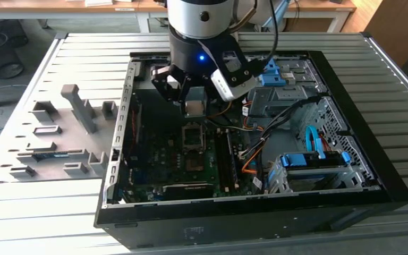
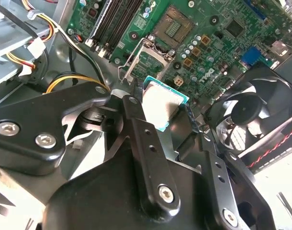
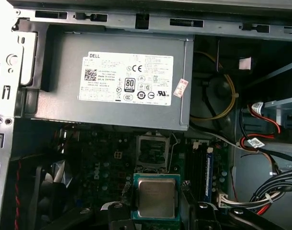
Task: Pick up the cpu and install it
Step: 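Pick up the cpu and move it towards the insertion slot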
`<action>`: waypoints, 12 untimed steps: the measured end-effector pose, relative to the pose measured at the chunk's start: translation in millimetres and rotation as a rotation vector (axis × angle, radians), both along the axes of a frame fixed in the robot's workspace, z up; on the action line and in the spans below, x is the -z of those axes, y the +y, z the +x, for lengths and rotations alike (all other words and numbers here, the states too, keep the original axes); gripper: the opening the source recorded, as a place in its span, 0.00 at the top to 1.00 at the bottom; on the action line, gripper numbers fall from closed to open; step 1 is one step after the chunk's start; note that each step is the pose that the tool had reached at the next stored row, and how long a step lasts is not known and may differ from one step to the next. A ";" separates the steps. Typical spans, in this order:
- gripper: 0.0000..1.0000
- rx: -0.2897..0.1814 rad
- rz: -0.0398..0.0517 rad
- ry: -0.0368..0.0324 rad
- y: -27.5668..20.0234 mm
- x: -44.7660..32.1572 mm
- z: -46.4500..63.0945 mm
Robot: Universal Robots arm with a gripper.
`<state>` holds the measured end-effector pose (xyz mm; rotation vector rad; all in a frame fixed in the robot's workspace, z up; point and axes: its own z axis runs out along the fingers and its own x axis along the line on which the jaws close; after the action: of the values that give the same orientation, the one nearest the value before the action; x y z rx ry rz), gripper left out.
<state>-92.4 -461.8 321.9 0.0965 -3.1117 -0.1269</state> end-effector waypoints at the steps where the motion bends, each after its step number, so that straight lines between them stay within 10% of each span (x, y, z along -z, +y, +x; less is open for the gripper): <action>1: 0.53 0.000 0.0000 0.0000 -0.1 0.5 0.1; 12: 0.53 0.000 0.0000 0.0000 -1.1 6.2 2.0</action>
<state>-90.3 -462.9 315.8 0.0966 -3.1116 -0.1268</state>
